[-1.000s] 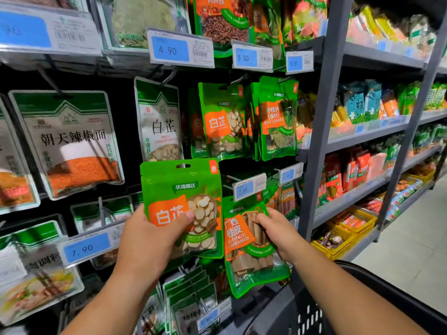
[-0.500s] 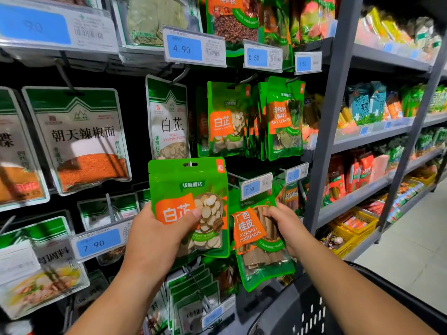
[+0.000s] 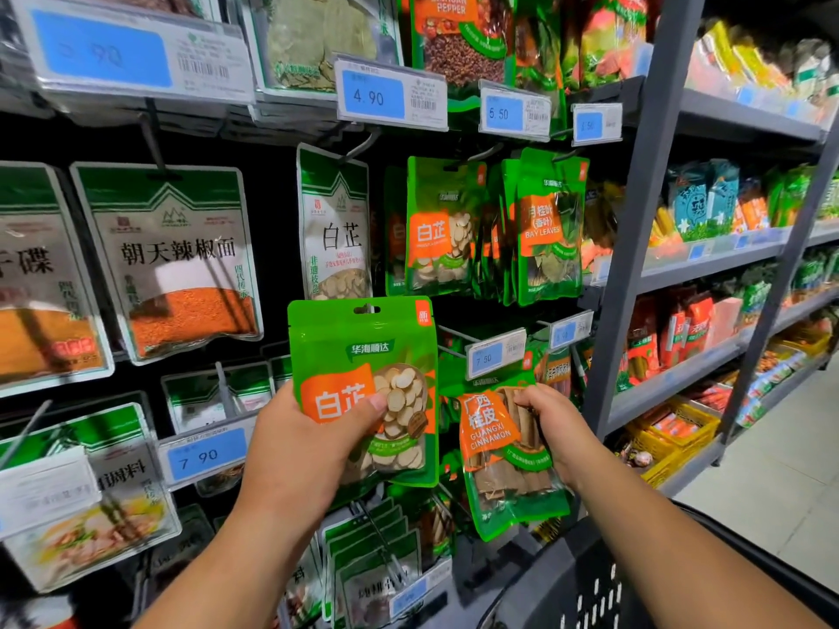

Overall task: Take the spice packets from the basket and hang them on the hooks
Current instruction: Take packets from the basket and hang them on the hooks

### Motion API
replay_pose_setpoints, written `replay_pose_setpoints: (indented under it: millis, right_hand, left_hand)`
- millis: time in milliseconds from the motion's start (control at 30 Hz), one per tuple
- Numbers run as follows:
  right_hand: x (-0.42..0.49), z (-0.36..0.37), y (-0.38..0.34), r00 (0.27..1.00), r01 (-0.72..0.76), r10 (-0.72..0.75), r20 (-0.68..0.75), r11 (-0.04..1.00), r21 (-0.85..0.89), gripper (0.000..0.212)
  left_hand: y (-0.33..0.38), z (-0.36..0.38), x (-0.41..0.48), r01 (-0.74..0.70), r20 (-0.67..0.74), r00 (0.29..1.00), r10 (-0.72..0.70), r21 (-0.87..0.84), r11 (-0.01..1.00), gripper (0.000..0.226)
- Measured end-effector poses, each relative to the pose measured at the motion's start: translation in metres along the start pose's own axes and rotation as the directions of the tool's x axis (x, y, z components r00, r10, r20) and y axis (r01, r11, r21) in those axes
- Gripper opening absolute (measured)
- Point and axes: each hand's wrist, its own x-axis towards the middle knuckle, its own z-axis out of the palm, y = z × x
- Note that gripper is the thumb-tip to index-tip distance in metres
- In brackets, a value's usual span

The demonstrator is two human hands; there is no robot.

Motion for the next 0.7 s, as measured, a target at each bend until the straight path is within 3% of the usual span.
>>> replay_pose_setpoints:
  millis: [433, 567, 633, 700]
  right_hand:
    - [0.005, 0.011, -0.008, 0.998, 0.012, -0.003, 0.057, 0.988, -0.155, 0.007]
    - [0.014, 0.014, -0.003, 0.998, 0.010, 0.003, 0.056, 0.976, -0.218, 0.036]
    - [0.017, 0.012, 0.004, 0.997, 0.006, 0.007, 0.071, 0.983, -0.183, 0.030]
    - [0.014, 0.012, 0.009, 0.997, 0.018, -0.005, 0.073, 0.983, -0.181, 0.046]
  left_hand:
    - [0.000, 0.001, -0.001, -0.002, 0.014, 1.000, 0.002, -0.027, 1.000, 0.025]
    - [0.000, -0.001, -0.002, 0.012, 0.016, 1.000, -0.011, -0.029, 0.999, 0.025]
    - [0.000, -0.003, -0.002, 0.014, 0.017, 1.000, -0.014, -0.019, 1.000, 0.030]
    - [0.000, -0.004, -0.002, 0.019, 0.024, 1.000, -0.019, -0.020, 1.000, 0.037]
